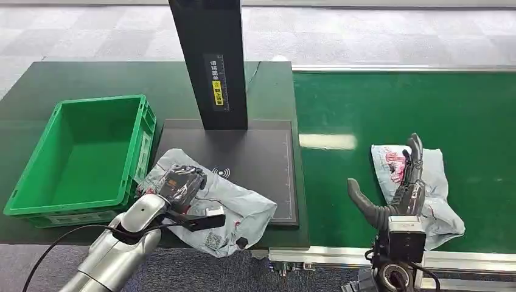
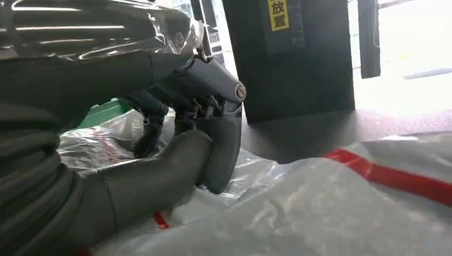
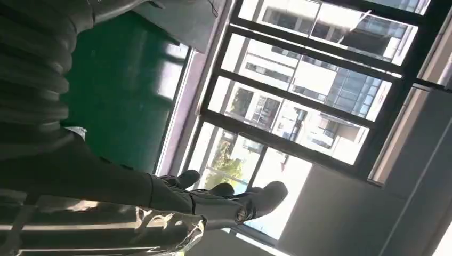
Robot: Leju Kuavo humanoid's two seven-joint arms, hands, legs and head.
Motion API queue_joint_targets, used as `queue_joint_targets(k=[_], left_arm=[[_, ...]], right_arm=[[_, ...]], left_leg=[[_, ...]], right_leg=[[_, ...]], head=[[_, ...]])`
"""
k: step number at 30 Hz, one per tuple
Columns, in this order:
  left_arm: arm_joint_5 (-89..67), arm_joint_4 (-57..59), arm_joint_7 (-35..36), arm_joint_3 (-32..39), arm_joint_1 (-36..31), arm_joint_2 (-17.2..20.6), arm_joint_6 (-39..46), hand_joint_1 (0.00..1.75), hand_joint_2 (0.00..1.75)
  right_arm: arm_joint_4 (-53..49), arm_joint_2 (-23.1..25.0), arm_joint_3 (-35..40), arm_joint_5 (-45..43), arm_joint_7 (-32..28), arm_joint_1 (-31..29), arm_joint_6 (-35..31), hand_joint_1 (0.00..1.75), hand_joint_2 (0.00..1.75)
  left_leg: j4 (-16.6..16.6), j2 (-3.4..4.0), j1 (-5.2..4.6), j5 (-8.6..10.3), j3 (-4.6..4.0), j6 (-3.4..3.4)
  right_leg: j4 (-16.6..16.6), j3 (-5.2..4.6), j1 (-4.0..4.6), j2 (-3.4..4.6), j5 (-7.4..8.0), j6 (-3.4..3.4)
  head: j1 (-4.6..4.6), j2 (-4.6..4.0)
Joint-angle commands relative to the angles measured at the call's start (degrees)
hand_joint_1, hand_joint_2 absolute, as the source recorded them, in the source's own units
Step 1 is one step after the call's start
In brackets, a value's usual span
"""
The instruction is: Moved the parcel from conveyor to table for the left to box.
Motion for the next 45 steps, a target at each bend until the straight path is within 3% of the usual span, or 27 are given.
queue_joint_targets(k=[1, 3, 6, 13, 17, 18, 20, 21, 22, 23, 24, 25, 29, 31, 34, 40, 45], left_arm=[[1.05, -0.12, -1.74, -3.02, 0.67, 1.81, 0.32, 1.75, 1.75], [-0.15, -0.65, -2.07, -3.18, 0.65, 1.81, 4.89, 1.75, 1.75], [-5.11, -4.59, 0.73, 0.22, 0.52, 0.33, 26.2, 1.75, 1.75], [-6.51, -10.4, -0.65, 4.87, 0.12, 0.66, 42.02, 1.75, 1.75], [-6.6, -17.87, -5.63, 10.86, 2.17, -1.06, 43.06, 1.75, 1.75], [-3.83, -22.48, -12.24, 17.42, 3.38, -3.84, 43.06, 1.75, 1.75], [0.54, -18.17, -13.48, 17.7, 3.07, -3.43, 43.06, 1.75, 1.75], [7.4, -16.15, -13.29, 14.86, 1.87, -1.72, 37.1, 1.75, 1.75], [12.84, -15.24, -12.0, 10.87, 0.69, 0.47, 23.42, 1.75, 1.75], [12.94, -14.54, -11.76, 10.15, 0.37, 0.39, 23.32, 1.75, 1.75], [12.05, -13.43, -10.87, 7.2, -0.1, 2.34, 17.42, 0.09, 1.75], [9.98, -12.67, -11.67, 2.42, -0.28, 5.79, 8.53, 0.0, 1.75], [16.11, -13.43, -15.92, 0.42, 0.14, 10.53, 2.22, 0.0, 1.75], [15.16, -13.29, -14.5, -2.04, -2.67, 14.82, -5.68, 0.0, 1.75], [16.59, -10.96, -14.88, -1.54, -6.44, 17.4, -11.01, 0.0, 1.75], [16.01, -12.35, -14.08, -0.41, -6.56, 20.62, -14.15, 0.0, 1.75], [14.26, -13.66, -13.49, -1.34, -4.84, 20.68, -15.2, 0.0, 1.75]], right_arm=[[-0.1, 0.01, -1.25, -0.12, 0.33, 0.0, 0.5, 0.0, 1.75], [-0.63, 0.18, -1.28, -0.04, 0.22, 0.59, 0.74, 0.0, 1.75], [-2.26, 1.48, -1.5, 0.45, 0.17, 1.8, 1.7, 0.0, 1.75], [-2.25, 1.23, -0.99, 0.45, 0.44, 2.26, 1.18, 0.0, 1.75], [-1.93, 0.7, -0.61, -0.35, 0.2, 2.47, 0.78, 0.0, 1.75], [-1.98, 0.59, -0.46, -0.82, -0.04, 2.89, 0.32, 0.0, 1.75], [-2.48, 0.52, -0.52, -0.99, -0.1, 3.62, -0.14, 0.0, 1.75], [-3.3, 0.35, -0.74, -0.99, -0.05, 4.37, -0.66, 0.0, 1.75], [-4.05, -0.17, -1.3, -0.9, 0.07, 5.17, -1.24, 0.0, 1.75], [-4.49, -0.48, -1.73, -1.37, -0.08, 5.55, -1.12, 0.0, 1.75], [-4.4, -0.64, -1.88, -1.55, -0.24, 5.42, -0.83, 0.0, 1.75], [-3.53, -1.29, -1.99, -1.76, -0.43, 4.54, -0.2, 0.0, 1.75], [-2.0, -1.6, -3.07, -2.23, -0.72, 3.17, 0.45, 0.0, 1.75], [-2.46, -1.52, -3.43, -2.22, -0.63, 3.56, 0.3, 0.0, 1.75], [-3.72, -1.04, -3.66, -1.83, -0.29, 4.73, 0.27, 0.0, 1.75], [-4.98, 0.32, -3.75, -0.18, 0.96, 4.86, 0.75, 0.0, 1.75], [-4.62, 0.62, -3.83, 0.67, 1.45, 4.04, 1.44, 0.0, 1.75]], left_leg=[[-0.05, 0.01, -0.01, -0.01, 0.09, 0.0], [-0.08, 0.01, 0.0, -0.01, 0.12, 0.0], [-0.02, -0.04, 0.01, -0.02, 0.04, 0.01], [0.03, 0.01, 0.04, -0.01, -0.06, 0.0], [0.02, 0.0, 0.03, -0.03, -0.03, 0.01], [0.03, 0.02, 0.06, -0.02, -0.04, 0.0], [0.0, -0.01, 0.01, -0.01, -0.04, 0.02], [-0.01, 0.02, 0.03, -0.04, 0.03, 0.02], [-0.06, 0.01, 0.02, -0.01, 0.07, 0.01], [-0.11, -0.06, 0.0, -0.01, 0.16, 0.02], [-0.09, -0.16, -0.01, 0.01, 0.11, 0.02], [-0.03, -0.11, 0.01, 0.01, 0.04, 0.0], [-0.15, -0.07, -0.02, 0.05, 0.16, 0.01], [-0.02, 0.18, 0.04, -0.04, 0.02, 0.0], [0.01, 0.1, 0.06, -0.02, 0.02, -0.04], [-0.03, 0.17, 0.07, -0.01, 0.03, -0.02], [-0.08, 0.17, 0.05, -0.01, 0.08, 0.0]], right_leg=[[-0.04, 0.08, 0.0, 0.01, -0.01, -0.02], [-0.07, 0.11, 0.0, 0.01, -0.01, -0.02], [-0.03, 0.05, 0.02, -0.04, -0.02, -0.01], [-0.01, -0.04, 0.04, 0.01, 0.0, -0.02], [-0.01, -0.01, 0.04, 0.0, -0.02, -0.02], [-0.03, -0.01, 0.06, 0.03, 0.01, -0.02], [-0.01, -0.03, 0.01, 0.0, -0.01, 0.0], [-0.05, 0.04, 0.04, 0.03, -0.01, 0.0], [-0.06, 0.07, 0.02, 0.01, -0.01, -0.01], [-0.11, 0.18, 0.01, -0.05, -0.04, -0.02], [-0.07, 0.15, 0.0, -0.16, -0.05, -0.01], [-0.02, 0.04, 0.02, -0.1, -0.04, -0.03], [-0.14, 0.2, -0.01, -0.08, 0.0, -0.01], [-0.03, -0.01, 0.04, 0.16, 0.01, -0.03], [0.03, -0.01, 0.07, 0.04, -0.04, -0.07], [0.01, -0.04, 0.07, 0.11, -0.02, -0.05], [-0.04, 0.02, 0.05, 0.12, -0.02, -0.04]], head=[[0.02, 0.0], [0.0, 0.0], [0.0, 0.0], [-0.02, 0.0], [0.0, 0.0], [0.02, 0.0], [0.0, 0.0], [0.02, 0.0], [0.0, 0.0], [0.02, 0.0], [0.04, 0.0], [0.0, 0.0], [0.02, 0.0], [0.02, 0.0], [0.02, 0.0], [0.02, 0.0], [0.02, 0.0]])
